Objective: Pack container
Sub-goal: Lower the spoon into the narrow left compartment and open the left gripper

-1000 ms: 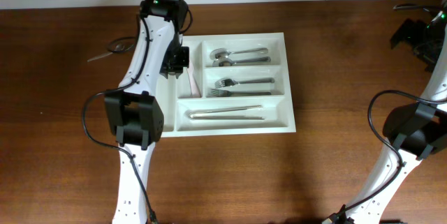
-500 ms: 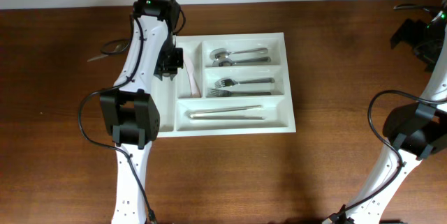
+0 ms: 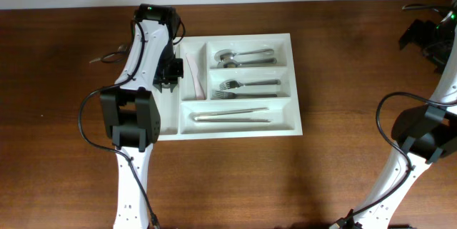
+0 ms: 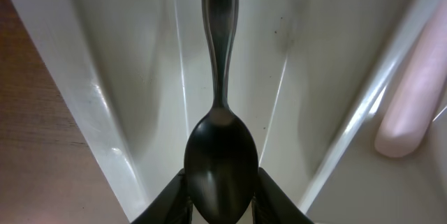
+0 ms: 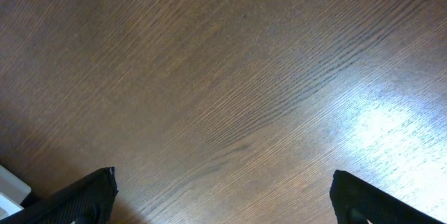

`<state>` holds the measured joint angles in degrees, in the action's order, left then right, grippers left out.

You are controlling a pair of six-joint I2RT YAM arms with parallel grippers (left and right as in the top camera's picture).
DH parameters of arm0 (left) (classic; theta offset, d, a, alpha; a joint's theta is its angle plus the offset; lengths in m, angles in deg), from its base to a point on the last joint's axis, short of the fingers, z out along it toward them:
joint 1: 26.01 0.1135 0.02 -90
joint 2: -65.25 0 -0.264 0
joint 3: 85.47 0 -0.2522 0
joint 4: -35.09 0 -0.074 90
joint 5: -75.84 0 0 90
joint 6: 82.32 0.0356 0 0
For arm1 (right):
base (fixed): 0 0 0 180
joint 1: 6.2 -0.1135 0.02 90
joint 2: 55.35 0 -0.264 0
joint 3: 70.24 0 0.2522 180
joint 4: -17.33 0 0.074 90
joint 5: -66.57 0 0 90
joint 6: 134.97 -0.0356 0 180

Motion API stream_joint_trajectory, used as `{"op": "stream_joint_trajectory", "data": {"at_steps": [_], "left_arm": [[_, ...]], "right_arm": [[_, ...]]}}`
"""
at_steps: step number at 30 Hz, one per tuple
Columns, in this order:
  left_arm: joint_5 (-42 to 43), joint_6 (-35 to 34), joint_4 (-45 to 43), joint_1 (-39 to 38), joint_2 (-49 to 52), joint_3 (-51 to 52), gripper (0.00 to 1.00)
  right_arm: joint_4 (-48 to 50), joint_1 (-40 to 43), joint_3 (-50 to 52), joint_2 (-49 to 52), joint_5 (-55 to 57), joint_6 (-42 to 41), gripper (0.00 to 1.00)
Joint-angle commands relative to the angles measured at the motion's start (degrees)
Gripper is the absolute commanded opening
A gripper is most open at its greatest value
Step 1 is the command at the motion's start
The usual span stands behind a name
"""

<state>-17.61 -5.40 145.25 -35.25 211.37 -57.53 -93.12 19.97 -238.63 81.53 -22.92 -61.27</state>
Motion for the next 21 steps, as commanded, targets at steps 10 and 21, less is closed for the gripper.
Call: {"op": "stream_joint_trajectory", "data": {"at_steps": [10, 21], "left_arm": [[-0.85, -0.11, -1.03, 0.15, -1.73, 0.2, 0.43], [-0.83, -0.13, -2.49, 0.83, -1.75, -6.19, 0.49]], "right_arm": [[0.0, -0.28, -0.85, -1.62, -0.07, 0.22, 0.99], [0.0, -0.28, -0.85, -1.62, -0.07, 0.22, 0.99]]}}
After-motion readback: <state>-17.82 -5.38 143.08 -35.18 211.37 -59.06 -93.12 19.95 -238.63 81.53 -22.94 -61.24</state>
